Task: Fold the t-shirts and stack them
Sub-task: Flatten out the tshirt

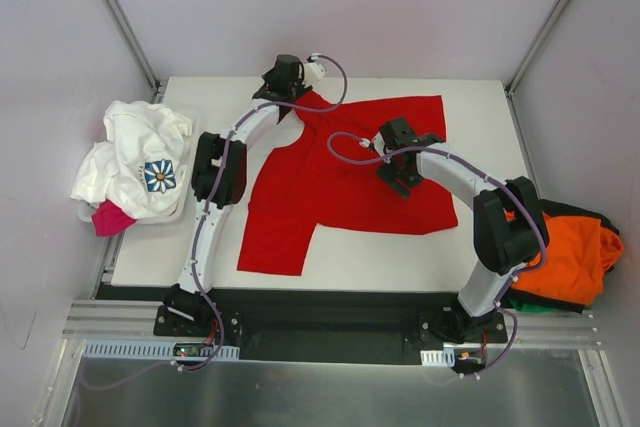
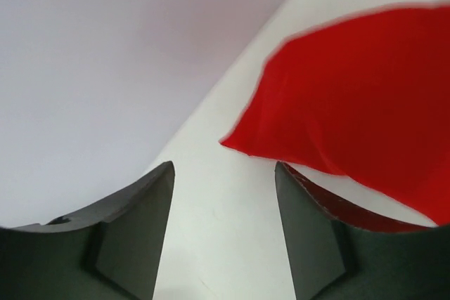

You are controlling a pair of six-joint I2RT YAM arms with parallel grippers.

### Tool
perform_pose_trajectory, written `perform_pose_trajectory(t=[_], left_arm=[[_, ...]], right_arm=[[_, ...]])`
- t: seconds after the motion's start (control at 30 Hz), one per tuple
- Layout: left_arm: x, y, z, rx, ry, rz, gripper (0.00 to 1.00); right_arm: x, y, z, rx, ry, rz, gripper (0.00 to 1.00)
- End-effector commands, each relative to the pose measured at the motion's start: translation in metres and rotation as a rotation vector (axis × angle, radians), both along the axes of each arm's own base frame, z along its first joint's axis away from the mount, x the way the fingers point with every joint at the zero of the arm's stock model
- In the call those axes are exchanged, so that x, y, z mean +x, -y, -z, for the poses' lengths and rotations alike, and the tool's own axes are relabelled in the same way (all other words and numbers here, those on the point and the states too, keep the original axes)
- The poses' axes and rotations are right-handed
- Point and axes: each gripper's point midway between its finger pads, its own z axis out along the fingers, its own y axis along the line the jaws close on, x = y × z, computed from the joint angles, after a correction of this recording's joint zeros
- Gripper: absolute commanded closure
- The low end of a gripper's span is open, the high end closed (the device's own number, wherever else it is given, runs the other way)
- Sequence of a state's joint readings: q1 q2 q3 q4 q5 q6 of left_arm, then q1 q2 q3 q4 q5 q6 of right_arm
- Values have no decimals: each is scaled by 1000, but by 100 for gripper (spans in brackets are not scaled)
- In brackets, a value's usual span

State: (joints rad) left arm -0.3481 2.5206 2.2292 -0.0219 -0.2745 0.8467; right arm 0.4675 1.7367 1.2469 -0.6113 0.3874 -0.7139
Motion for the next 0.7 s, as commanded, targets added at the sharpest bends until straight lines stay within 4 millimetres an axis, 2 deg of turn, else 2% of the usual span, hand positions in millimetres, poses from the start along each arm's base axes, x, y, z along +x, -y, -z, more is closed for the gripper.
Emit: perform_pose_trajectory(t=[0.0,0.03,0.1,0.13,0.2,0.23,0.27,0.4,0.47,0.5,0.53,0.6,0.67], left_arm=[[-35,4,-42,-60,22,9,36],[-56,3,-40,-59,-12,20,35],[-80,13,-36,-56,-50,64,35],[-101,12,-28,-48,-88,80,34],[-124,20,-19,-50,-127,117,34],[-138,18,-13,-52,-151,122,34],[-144,21,-9,-57,-163,131,34],[-152,26,-5,-90,-186,141,34],[-147,32,-6,-113,-184,153,34],[-148,33,5,-109,-219,153,34],[-143,38,0,-138,-215,155,34],[-136,47,4,-179,-238,152,34],[-138,54,14,-208,-303,162,34]], right_arm=[[-3,-1,0,-4,-8,11,19],[-4,0,2,-6,-15,10,19],[-3,0,3,-8,-18,9,20],[-3,-1,4,-10,-21,6,20],[-3,-1,4,-7,-20,7,19],[-4,-1,3,-5,-19,6,20],[-4,-3,2,1,-18,5,20],[-5,-5,1,3,-21,2,19],[-5,-7,0,1,-20,-2,19],[-6,-6,1,-2,-23,-3,20],[-6,-8,0,-1,-22,-5,20],[-7,-8,1,-2,-24,-5,20],[-7,-7,1,-4,-25,-6,20]])
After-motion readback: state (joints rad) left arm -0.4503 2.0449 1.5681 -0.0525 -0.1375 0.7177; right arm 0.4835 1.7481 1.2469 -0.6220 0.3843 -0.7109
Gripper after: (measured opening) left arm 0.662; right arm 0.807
